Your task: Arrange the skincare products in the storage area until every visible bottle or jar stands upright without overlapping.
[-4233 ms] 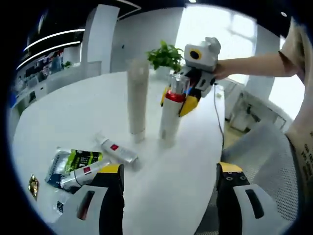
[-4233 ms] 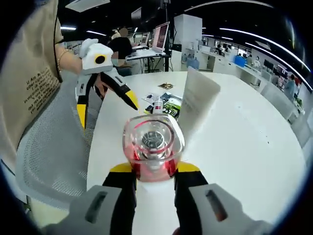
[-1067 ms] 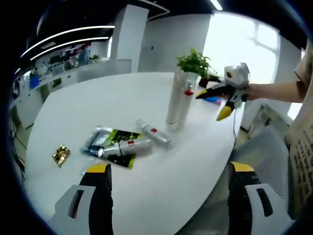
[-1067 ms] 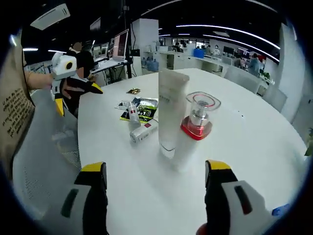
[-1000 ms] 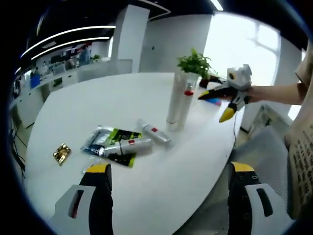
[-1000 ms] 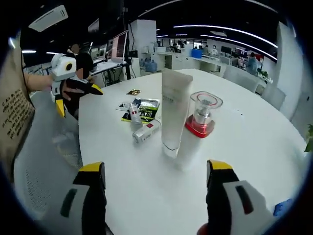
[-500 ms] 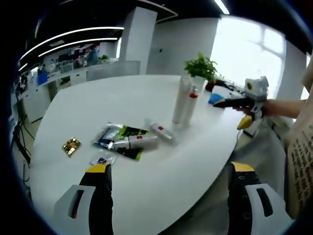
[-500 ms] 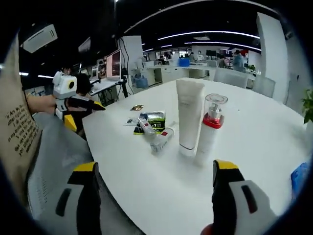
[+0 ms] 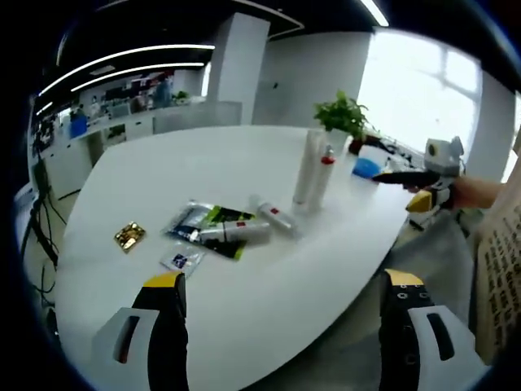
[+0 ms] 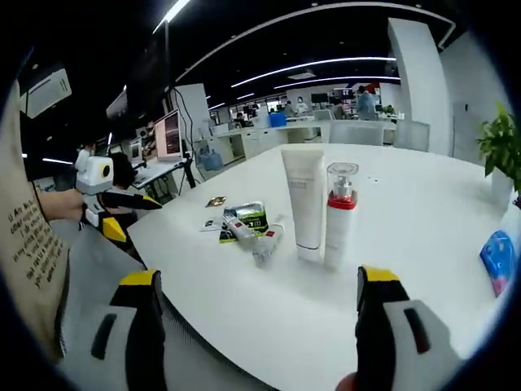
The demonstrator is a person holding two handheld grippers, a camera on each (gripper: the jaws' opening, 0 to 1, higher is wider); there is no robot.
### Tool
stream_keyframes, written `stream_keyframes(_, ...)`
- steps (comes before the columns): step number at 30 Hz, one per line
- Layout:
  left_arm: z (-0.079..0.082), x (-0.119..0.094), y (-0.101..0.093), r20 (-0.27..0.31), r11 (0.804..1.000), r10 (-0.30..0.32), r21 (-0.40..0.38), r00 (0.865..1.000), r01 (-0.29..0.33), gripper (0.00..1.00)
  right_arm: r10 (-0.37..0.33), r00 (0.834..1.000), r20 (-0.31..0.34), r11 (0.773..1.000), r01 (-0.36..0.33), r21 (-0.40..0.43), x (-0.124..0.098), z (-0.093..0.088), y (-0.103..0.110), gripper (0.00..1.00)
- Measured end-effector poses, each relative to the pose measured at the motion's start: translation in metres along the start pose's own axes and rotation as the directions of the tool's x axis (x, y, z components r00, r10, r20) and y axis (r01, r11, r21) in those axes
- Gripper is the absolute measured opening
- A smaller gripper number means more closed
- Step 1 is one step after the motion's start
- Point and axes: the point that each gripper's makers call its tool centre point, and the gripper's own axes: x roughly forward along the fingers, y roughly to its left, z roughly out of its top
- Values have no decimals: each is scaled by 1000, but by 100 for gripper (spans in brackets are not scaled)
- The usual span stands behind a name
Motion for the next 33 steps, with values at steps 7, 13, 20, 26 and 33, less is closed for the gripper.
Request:
stream_keyframes(7, 2, -1, 4, 15, 1000, 21, -12, 1000, -21, 97, -15, 999, -30, 1000, 15, -14, 2, -10, 5, 98)
stream_keyframes(13, 1, -1, 3, 13, 1000, 17, -13, 1000, -16, 97, -17, 999, -41, 999, 16, -30, 5, -11, 5, 97)
stream_keyframes(20, 0, -2, 2, 8, 1000, 10, -22, 1000, -10, 97, -13, 999, -46, 1000, 11, -27, 5, -13, 6, 97)
stream_keyframes(26, 0, -1, 1, 5, 1000, 5, -25, 1000, -5, 97, -20, 998, -60, 999, 18, -35, 9, -13, 4, 96)
stream_keyframes(33, 1, -1, 8, 15, 999, 17, -48, 1000, -16, 97, -65, 993, -97, 997, 61, -43, 30, -15, 3, 90)
